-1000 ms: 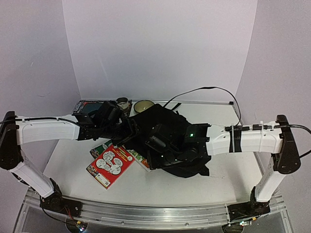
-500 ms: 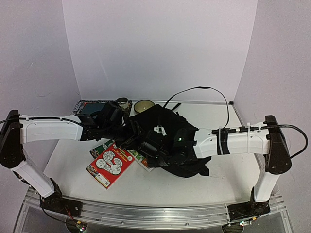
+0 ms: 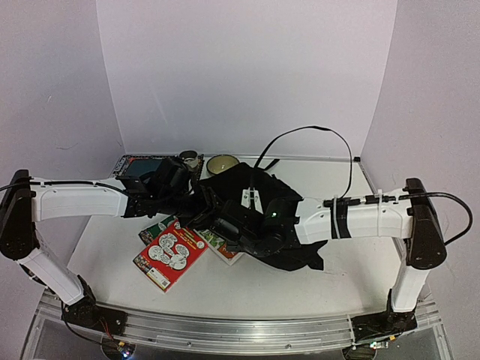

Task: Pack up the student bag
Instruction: Hold the largest pocket of the student bag, then grab the largest pocket of the student bag, then unzip the largest pocket of the student bag.

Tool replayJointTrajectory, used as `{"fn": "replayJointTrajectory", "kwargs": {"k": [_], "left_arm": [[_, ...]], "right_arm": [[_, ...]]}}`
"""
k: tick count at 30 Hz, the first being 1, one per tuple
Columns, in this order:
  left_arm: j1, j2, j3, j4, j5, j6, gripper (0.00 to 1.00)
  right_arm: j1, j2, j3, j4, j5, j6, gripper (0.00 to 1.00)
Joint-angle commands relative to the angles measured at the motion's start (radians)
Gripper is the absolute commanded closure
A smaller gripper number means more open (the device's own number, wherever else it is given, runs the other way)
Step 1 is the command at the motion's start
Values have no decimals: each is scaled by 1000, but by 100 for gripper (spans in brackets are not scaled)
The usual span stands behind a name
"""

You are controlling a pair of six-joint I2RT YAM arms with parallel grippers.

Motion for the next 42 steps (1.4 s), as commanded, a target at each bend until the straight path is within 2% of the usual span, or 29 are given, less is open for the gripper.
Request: {"fn": "replayJointTrajectory", "kwargs": {"k": [1, 7, 10, 19, 22, 26, 30, 31, 36, 42], "left_arm": [[4, 7, 0, 46, 11, -17, 38], [4, 16, -1, 67, 16, -36, 38], [4, 27, -1, 86, 16, -52, 38], [4, 95, 18, 158, 29, -97, 39], [4, 129, 43, 177, 34, -99, 46], [8, 169, 75, 184, 30, -94, 68], [30, 165, 78, 188, 6, -77, 97], [38, 159, 77, 187, 0, -72, 100], [101, 140, 103, 176, -18, 9, 100], [148, 190, 231, 86, -18, 167, 100]], "right_arm": [[1, 17, 36, -38, 112, 37, 63], [0, -1, 23, -41, 77, 11, 93], [1, -28, -6, -40, 50, -7, 100], [-1, -130, -55, -43, -53, -136, 100], [0, -155, -60, -52, -95, -183, 100], [0, -195, -73, -67, -135, -234, 100], [0, -270, -119, -110, -144, -274, 100], [0, -294, -131, -125, -142, -278, 100], [0, -435, -197, -238, -147, -299, 100], [-1, -600, -230, -443, -186, -348, 100]]}}
